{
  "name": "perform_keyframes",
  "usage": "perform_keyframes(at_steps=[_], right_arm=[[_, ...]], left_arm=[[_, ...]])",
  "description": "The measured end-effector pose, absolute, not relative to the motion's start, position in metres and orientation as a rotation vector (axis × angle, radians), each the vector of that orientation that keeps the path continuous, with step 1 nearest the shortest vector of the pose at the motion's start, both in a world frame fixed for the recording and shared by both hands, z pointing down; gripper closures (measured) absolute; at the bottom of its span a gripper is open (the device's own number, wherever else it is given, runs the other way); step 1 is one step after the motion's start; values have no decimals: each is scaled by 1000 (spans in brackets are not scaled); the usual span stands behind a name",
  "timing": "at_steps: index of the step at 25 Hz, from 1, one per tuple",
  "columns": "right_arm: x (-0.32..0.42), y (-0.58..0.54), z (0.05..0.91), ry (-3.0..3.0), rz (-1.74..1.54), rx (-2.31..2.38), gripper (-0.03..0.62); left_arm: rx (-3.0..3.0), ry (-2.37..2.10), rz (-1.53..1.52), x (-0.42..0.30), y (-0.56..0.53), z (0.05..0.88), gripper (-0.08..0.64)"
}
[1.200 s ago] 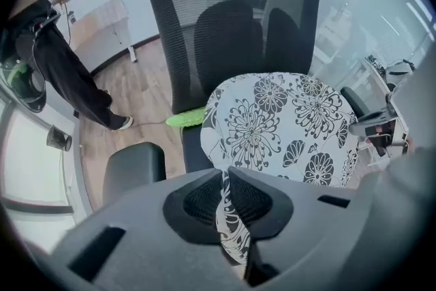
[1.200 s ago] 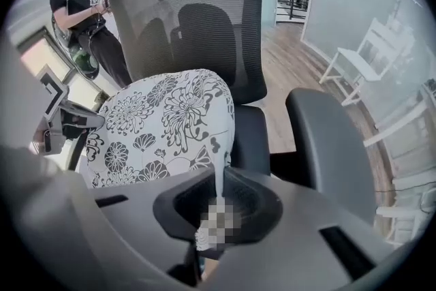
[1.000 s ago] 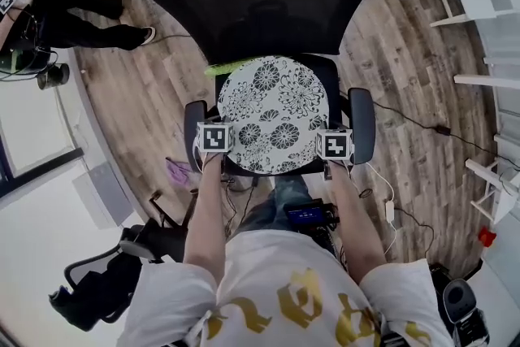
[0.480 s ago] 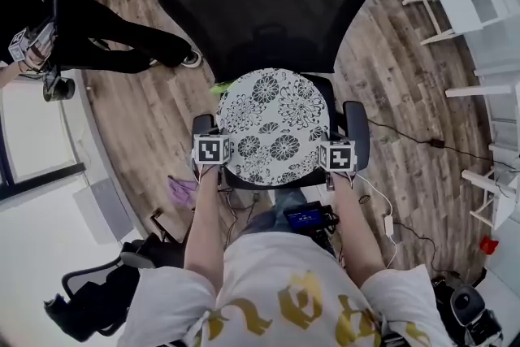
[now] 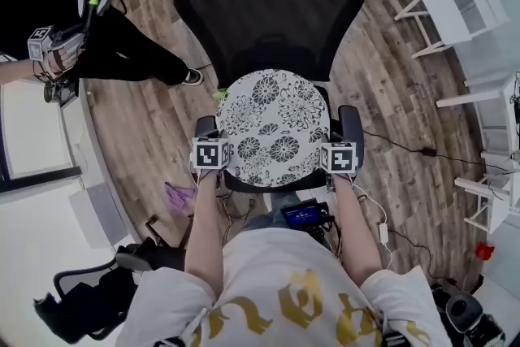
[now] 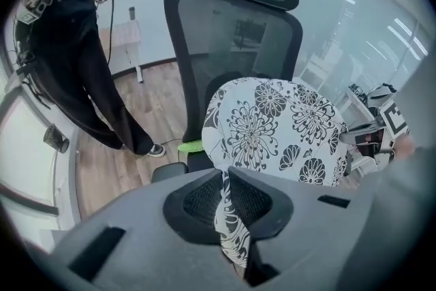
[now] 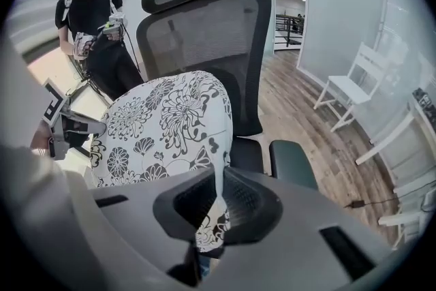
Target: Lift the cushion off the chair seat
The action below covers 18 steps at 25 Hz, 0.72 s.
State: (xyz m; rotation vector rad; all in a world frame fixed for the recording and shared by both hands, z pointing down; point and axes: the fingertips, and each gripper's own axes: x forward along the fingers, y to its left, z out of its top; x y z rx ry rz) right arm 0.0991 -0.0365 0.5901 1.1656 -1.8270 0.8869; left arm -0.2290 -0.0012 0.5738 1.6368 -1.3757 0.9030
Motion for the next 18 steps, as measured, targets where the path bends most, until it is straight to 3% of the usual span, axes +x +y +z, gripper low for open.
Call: perform_keyframes(at_steps=[18], right_arm=[[119, -10, 533, -1927, 860, 1269, 568]], left_arm=[[1774, -1436, 840, -213, 11, 510, 532]])
